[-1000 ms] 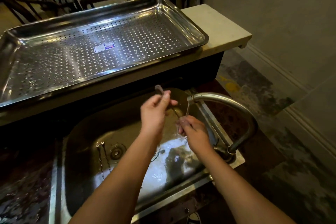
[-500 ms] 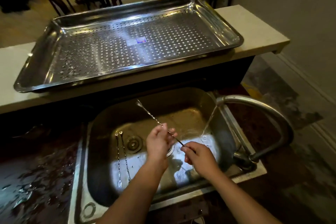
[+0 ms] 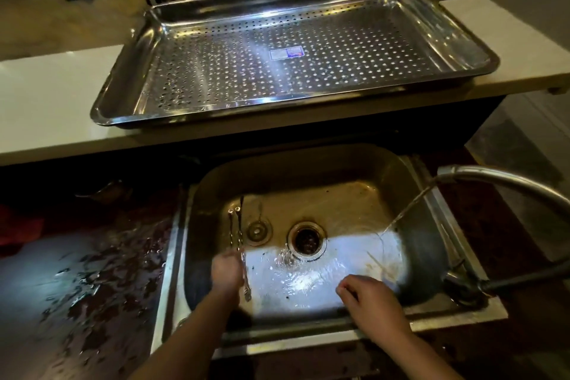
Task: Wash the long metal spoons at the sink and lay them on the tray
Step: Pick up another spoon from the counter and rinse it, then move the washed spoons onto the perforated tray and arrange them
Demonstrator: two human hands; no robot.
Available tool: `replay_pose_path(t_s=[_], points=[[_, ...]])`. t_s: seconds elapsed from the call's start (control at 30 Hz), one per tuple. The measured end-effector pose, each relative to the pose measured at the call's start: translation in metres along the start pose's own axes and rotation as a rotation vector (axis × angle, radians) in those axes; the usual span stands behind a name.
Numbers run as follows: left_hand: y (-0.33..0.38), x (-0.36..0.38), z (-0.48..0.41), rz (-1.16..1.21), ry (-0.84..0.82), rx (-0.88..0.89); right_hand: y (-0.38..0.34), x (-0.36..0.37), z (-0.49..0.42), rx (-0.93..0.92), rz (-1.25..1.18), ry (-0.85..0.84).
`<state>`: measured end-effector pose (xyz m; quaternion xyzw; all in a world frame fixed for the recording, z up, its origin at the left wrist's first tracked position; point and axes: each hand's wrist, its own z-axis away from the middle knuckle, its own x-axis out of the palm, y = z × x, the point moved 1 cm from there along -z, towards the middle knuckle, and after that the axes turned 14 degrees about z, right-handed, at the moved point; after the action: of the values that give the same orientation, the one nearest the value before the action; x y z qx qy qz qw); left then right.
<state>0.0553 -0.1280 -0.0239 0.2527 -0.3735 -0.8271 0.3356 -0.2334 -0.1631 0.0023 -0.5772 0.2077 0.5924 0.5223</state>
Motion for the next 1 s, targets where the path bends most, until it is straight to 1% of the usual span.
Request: replay_pose_path(t_s=[0.1,0.17,0.3,0.5,0.6,0.73,0.8,0.87,0.93,1.0], points=[[-0.010,-0.018,-0.026,-0.261,0.074,0.066,-0.005,0.005,0.004,-0.040,0.120,0.038],[-0.015,-0.024,-0.037,-0.394,0.119,0.096,-0.006,0.005,0.004,-0.051,0.166,0.059],[-0.020,-0.020,-0.054,-0.631,0.072,0.113,-0.009,0.006,0.001,-0.037,0.192,0.060],[-0.031,-0.005,-0.067,-0.699,0.100,0.047,-0.009,0.005,0.003,-0.005,0.207,0.093],[-0.034,-0.004,-0.064,-0.750,0.109,0.073,-0.009,0.005,0.003,-0.014,0.216,0.099],[-0.026,-0.010,-0.053,-0.714,0.098,0.116,-0.009,0.005,0.003,-0.003,0.216,0.093],[-0.017,-0.014,-0.039,-0.671,0.046,0.177,-0.009,0.005,0.003,0.005,0.222,0.089],[-0.011,-0.023,-0.017,-0.660,-0.060,0.282,-0.009,0.004,0.003,0.004,0.225,0.071],[-0.013,-0.035,0.008,-0.740,-0.158,0.447,-0.008,0.003,0.003,0.007,0.225,0.059],[-0.021,-0.049,0.033,-0.870,-0.212,0.600,-0.008,0.003,0.002,0.022,0.227,0.065]])
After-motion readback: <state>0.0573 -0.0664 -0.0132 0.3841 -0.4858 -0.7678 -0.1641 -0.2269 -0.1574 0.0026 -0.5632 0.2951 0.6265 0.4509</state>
